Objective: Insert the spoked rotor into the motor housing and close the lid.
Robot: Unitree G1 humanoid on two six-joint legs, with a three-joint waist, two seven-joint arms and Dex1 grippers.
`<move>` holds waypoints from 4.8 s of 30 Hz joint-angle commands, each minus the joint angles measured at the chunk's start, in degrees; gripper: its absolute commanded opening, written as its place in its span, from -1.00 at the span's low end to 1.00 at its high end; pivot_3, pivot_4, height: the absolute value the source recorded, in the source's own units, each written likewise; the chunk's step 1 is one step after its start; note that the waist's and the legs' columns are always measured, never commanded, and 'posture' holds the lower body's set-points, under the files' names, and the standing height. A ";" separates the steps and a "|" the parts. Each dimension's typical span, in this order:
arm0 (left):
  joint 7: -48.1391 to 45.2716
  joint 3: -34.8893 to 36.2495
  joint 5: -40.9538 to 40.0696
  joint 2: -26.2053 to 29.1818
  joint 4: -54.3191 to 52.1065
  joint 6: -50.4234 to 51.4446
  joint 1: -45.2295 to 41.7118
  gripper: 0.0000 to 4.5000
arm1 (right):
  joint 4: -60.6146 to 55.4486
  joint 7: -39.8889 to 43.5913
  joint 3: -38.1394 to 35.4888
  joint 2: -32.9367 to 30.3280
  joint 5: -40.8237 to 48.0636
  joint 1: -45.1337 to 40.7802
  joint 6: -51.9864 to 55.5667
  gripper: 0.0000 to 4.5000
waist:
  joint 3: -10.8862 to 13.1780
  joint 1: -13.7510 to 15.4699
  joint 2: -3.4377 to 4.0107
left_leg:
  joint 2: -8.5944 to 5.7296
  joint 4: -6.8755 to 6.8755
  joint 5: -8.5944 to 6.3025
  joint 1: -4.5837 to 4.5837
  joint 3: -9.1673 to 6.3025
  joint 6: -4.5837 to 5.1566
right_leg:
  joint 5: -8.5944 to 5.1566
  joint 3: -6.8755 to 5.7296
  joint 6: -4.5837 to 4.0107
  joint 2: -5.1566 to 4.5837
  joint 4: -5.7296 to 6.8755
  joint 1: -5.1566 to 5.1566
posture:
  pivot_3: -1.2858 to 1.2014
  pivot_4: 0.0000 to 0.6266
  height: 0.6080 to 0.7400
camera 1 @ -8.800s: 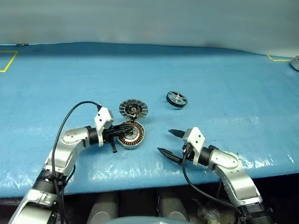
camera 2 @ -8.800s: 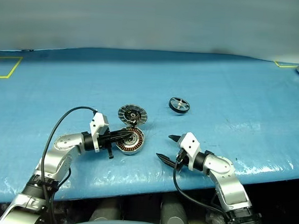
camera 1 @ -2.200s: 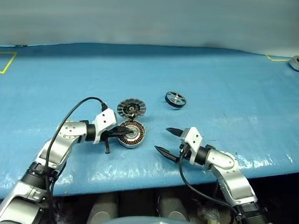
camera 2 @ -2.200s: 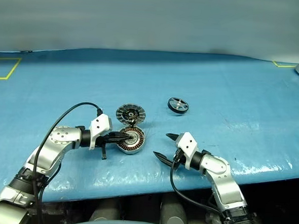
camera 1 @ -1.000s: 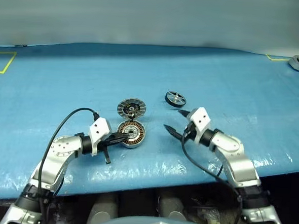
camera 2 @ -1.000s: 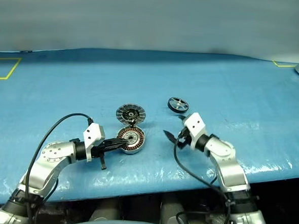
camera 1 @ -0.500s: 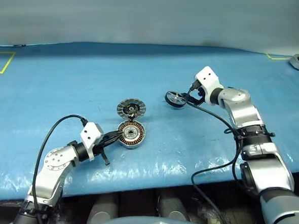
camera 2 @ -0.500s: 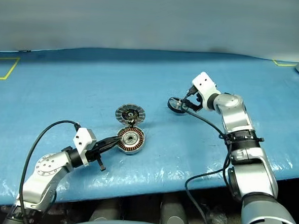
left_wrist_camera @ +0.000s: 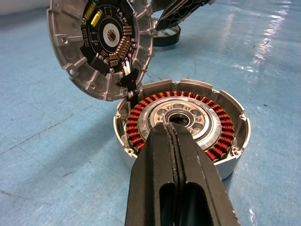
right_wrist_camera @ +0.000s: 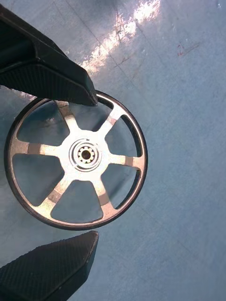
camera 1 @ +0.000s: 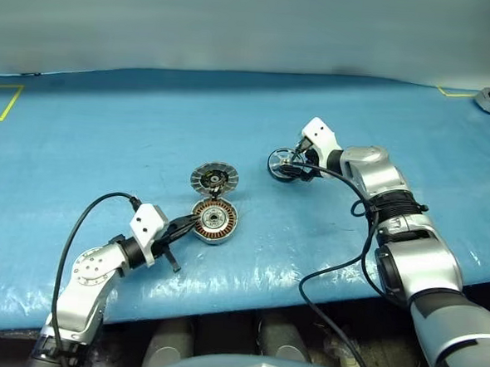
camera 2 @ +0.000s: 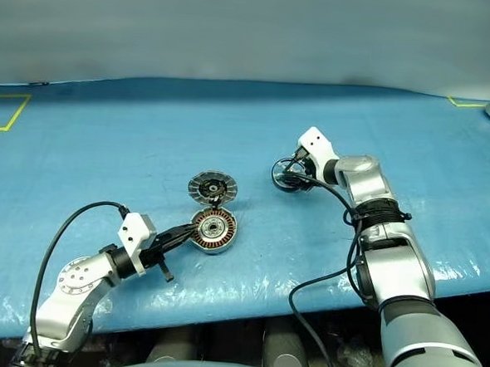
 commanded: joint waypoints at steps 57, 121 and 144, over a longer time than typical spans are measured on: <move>1.25 -0.98 0.69 0.39 0.38 0.48 -0.20 -1.00 | -8.67 -7.14 3.63 0.52 -7.95 4.85 -10.48 0.82 | 0.01 -0.42 0.01 | -0.01 0.01 0.00 0.05 0.00 0.00 | 0.00 0.01 0.01 0.00 0.02 0.03 | 0.03 -0.52 1.00; 1.89 -0.84 1.89 0.38 0.82 0.58 0.37 -1.00 | 4.72 1.13 8.74 3.33 -12.06 0.27 -10.77 -0.17 | -0.23 -0.64 -0.13 | 0.01 0.02 0.00 0.33 0.00 0.00 | -0.21 0.00 -0.19 0.00 0.03 0.31 | 0.03 -0.52 1.00; -1.83 1.04 -0.25 0.39 4.03 -4.36 -1.42 -1.00 | -47.72 0.18 -11.43 0.03 14.50 26.82 3.66 -0.19 | -0.10 -0.05 0.07 | -0.01 -0.02 -0.01 0.01 -0.07 0.00 | -0.17 -0.01 0.20 0.01 0.03 0.01 | 0.03 -0.52 1.00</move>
